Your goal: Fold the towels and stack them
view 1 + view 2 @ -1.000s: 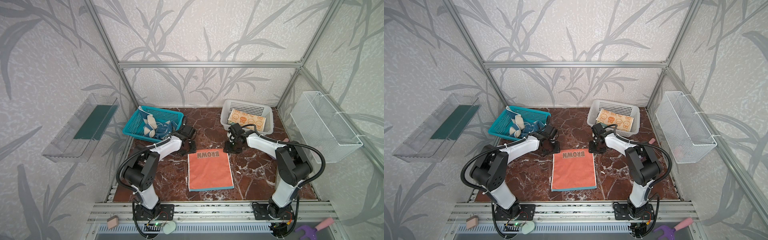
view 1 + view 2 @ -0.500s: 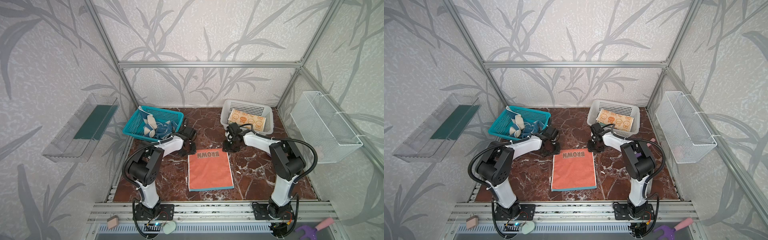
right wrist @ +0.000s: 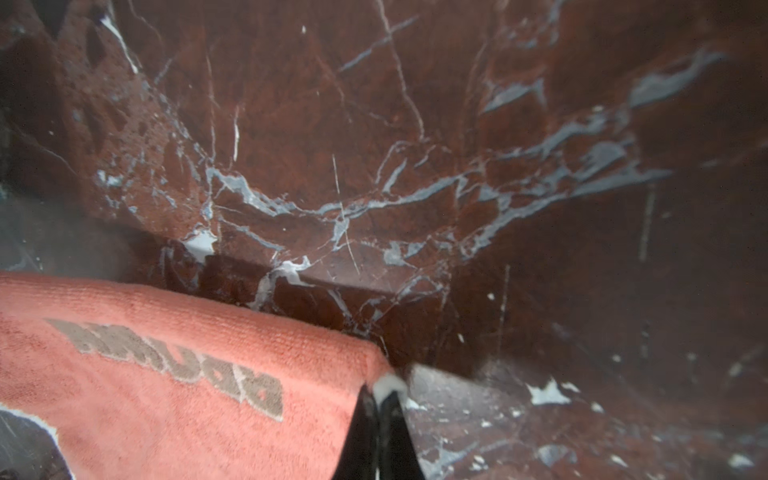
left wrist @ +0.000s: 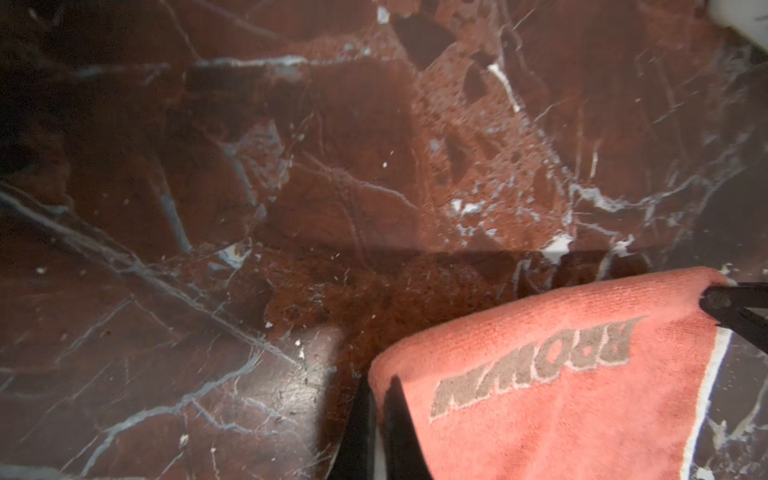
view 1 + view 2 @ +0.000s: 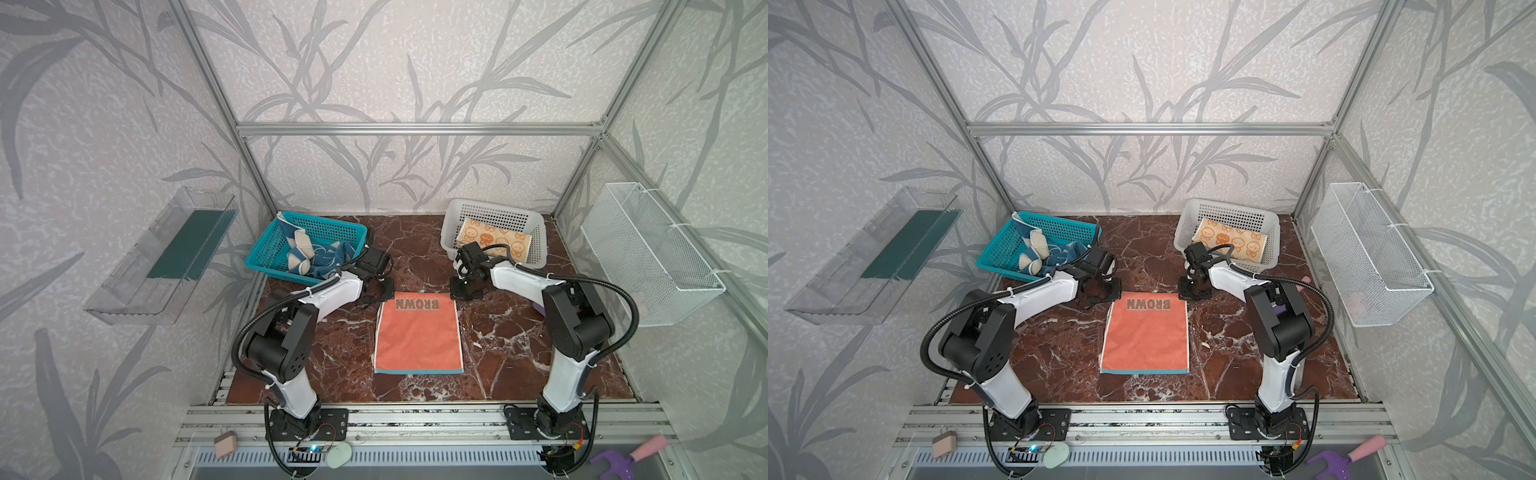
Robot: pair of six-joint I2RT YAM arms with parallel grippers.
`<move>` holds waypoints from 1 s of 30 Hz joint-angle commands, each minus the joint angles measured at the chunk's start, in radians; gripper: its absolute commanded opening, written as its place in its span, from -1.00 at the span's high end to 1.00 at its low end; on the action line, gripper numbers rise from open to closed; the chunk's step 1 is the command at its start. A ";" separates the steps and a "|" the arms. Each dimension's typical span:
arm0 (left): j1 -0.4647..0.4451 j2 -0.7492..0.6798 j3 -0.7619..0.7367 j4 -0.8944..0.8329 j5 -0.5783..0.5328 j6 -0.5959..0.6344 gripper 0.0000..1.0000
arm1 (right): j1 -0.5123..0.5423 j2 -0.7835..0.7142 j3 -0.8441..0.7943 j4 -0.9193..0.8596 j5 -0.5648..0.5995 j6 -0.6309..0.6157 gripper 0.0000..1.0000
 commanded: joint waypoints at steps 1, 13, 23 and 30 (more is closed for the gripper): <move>0.006 -0.048 0.049 0.008 0.011 0.038 1.00 | -0.020 -0.087 0.048 -0.033 0.009 -0.046 1.00; 0.011 -0.117 0.044 0.057 0.066 0.070 1.00 | -0.053 -0.185 0.068 -0.077 -0.013 -0.106 1.00; 0.013 -0.205 -0.235 0.261 0.136 0.004 1.00 | -0.044 -0.301 -0.216 0.075 -0.088 0.001 1.00; 0.011 -0.276 -0.391 0.313 0.146 -0.062 1.00 | -0.013 -0.331 -0.309 0.092 -0.092 0.030 1.00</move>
